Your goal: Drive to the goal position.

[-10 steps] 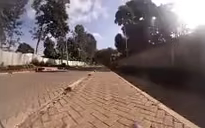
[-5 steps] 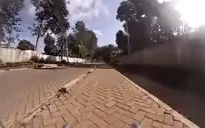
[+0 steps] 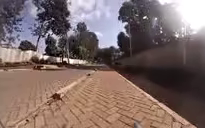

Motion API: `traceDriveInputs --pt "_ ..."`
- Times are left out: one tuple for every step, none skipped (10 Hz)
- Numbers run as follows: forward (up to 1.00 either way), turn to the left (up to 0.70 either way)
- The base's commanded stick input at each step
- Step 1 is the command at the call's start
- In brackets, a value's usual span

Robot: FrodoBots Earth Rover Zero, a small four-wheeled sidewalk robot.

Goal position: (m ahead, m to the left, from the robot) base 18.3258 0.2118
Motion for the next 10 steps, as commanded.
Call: traceDriveInputs --pt "0.70 0.00" --pt "0.70 0.00" --pt "0.70 0.00" --pt "0.70 0.00" --pt "0.70 0.00" --pt "0.70 0.00" --pt "0.70 0.00" --pt "0.70 0.00" --pt "0.70 0.00" --pt "0.70 0.00"
